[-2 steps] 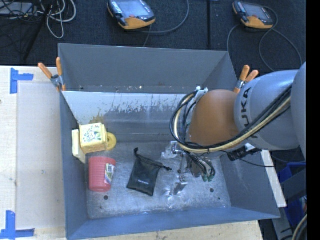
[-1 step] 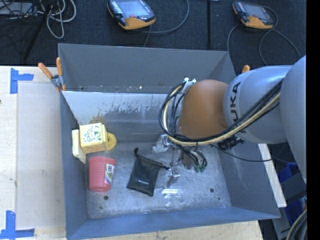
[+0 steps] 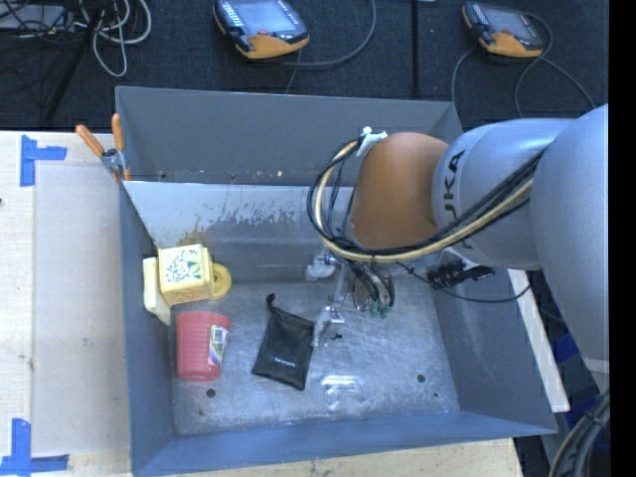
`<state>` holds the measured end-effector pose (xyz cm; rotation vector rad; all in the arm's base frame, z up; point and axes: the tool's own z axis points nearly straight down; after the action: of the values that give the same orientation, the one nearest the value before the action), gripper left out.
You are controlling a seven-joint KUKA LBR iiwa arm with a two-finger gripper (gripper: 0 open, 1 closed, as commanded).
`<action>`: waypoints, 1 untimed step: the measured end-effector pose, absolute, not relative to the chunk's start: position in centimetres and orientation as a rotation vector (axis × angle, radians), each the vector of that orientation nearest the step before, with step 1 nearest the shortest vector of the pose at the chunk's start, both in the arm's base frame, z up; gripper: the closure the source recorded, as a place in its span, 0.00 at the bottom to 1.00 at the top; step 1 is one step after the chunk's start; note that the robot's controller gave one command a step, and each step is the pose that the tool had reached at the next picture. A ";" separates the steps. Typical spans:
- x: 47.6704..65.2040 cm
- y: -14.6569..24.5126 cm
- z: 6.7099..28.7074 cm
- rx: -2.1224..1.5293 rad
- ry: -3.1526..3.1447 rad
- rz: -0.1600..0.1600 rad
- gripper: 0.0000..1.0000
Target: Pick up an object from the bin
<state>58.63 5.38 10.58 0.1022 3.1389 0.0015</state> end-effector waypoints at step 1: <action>58.4 7.0 8.5 -0.157 3.139 -0.001 0.00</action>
Offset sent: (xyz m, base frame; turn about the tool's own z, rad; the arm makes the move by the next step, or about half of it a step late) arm 0.0304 0.0182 -0.0358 0.1610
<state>58.36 7.05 8.48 -0.1575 3.1388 -0.0012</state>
